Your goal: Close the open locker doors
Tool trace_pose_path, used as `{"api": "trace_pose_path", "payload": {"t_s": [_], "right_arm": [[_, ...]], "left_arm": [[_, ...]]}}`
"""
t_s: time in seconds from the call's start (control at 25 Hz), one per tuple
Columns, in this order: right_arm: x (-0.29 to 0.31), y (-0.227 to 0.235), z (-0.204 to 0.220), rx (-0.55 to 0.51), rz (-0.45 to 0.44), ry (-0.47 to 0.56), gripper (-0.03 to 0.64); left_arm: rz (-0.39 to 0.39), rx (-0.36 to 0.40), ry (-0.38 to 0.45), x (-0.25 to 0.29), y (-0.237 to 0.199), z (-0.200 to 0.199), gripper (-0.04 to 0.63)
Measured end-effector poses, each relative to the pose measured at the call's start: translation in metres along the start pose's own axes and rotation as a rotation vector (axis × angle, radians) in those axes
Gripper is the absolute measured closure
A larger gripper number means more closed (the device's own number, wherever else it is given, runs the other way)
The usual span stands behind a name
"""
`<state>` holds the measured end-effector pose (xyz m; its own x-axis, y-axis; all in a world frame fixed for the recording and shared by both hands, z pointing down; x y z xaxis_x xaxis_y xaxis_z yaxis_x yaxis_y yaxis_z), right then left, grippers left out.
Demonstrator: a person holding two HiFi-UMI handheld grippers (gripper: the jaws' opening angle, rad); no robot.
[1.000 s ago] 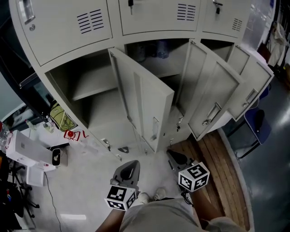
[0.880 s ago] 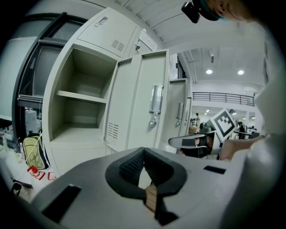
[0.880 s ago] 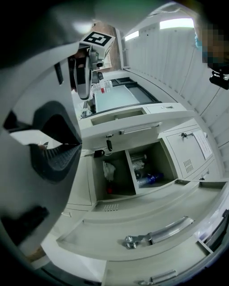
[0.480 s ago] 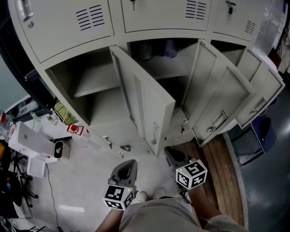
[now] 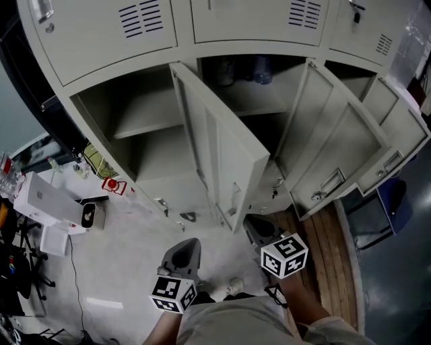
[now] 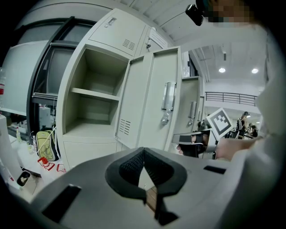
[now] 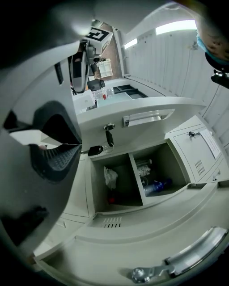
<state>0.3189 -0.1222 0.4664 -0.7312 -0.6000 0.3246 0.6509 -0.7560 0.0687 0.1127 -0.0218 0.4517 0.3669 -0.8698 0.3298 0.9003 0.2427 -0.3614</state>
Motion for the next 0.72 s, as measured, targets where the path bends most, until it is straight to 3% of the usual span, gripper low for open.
{"api": "trace_pose_path", "payload": {"t_s": [0.36, 0.72], "right_arm": [[0.004, -0.013, -0.004, 0.013, 0.097, 0.011, 0.589], [0.011, -0.039, -0.002, 0.025, 0.123, -0.017, 0.589]], "left_arm": [[0.081, 0.024, -0.027, 0.005, -0.034, -0.013, 0.581], [0.150, 0.041, -0.037, 0.009, -0.062, -0.028, 0.581]]}}
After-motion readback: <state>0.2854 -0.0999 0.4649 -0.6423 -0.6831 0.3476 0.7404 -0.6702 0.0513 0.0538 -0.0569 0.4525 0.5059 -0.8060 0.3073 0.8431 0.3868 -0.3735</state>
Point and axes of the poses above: the fingertips, and each gripper's own axes: x forward along the fingers, y to its right, z out of its underside, the point moved 8 cm from there along -x, backward along the fingers, and after that the axes turned 11 degrees about -x, right-handed, at the moved point
